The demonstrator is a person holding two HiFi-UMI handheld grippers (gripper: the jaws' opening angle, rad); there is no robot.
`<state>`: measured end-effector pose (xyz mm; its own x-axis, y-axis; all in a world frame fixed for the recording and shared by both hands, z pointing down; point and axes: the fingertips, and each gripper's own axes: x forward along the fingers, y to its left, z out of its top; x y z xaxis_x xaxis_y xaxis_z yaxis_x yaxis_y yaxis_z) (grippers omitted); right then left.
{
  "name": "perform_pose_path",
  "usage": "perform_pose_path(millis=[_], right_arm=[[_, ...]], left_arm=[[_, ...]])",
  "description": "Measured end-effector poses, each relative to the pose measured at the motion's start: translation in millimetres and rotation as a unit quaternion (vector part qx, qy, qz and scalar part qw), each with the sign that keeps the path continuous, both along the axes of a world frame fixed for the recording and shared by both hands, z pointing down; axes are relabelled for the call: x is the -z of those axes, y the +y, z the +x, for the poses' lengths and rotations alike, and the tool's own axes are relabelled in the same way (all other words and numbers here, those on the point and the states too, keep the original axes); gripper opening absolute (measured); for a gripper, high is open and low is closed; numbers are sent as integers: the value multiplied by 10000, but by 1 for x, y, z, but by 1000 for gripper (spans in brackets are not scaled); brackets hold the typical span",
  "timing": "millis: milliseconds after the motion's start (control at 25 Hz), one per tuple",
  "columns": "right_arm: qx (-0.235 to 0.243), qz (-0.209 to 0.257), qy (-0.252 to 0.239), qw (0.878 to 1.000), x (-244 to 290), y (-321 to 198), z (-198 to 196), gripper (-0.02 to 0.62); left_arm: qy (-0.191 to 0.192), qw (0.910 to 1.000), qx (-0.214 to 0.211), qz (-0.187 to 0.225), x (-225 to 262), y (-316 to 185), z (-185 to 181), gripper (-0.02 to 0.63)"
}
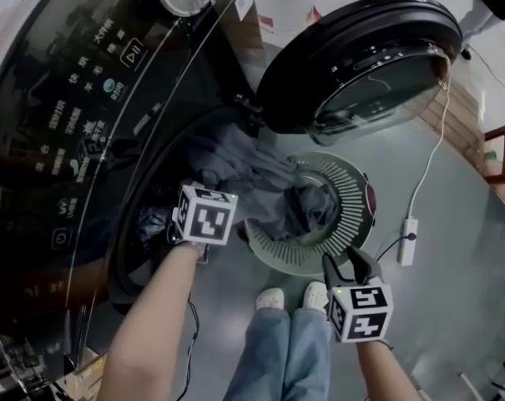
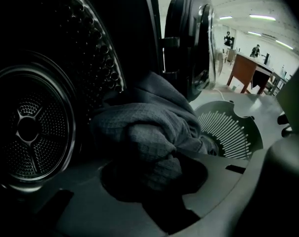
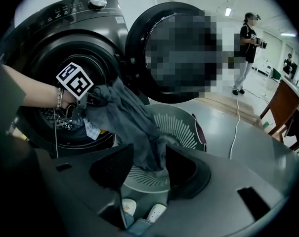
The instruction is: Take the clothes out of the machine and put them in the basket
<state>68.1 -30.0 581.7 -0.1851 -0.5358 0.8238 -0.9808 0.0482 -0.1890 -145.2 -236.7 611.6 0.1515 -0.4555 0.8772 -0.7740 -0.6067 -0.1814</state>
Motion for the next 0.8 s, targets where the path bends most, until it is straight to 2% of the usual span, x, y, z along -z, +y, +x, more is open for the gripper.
perform_pose_path(millis=[440, 680, 800], right_arm=[[11, 31, 46, 10000, 22, 21, 15, 175], [-7, 91, 103, 9999, 40, 26, 31, 175], [-54, 143, 124, 9998, 50, 26, 42, 174]], left_arm=[[528, 9977, -141, 403, 61, 54, 44, 106], [1061, 9936, -142, 373, 99, 87, 85, 103], [1355, 9897, -279, 357, 120, 102, 112, 103]])
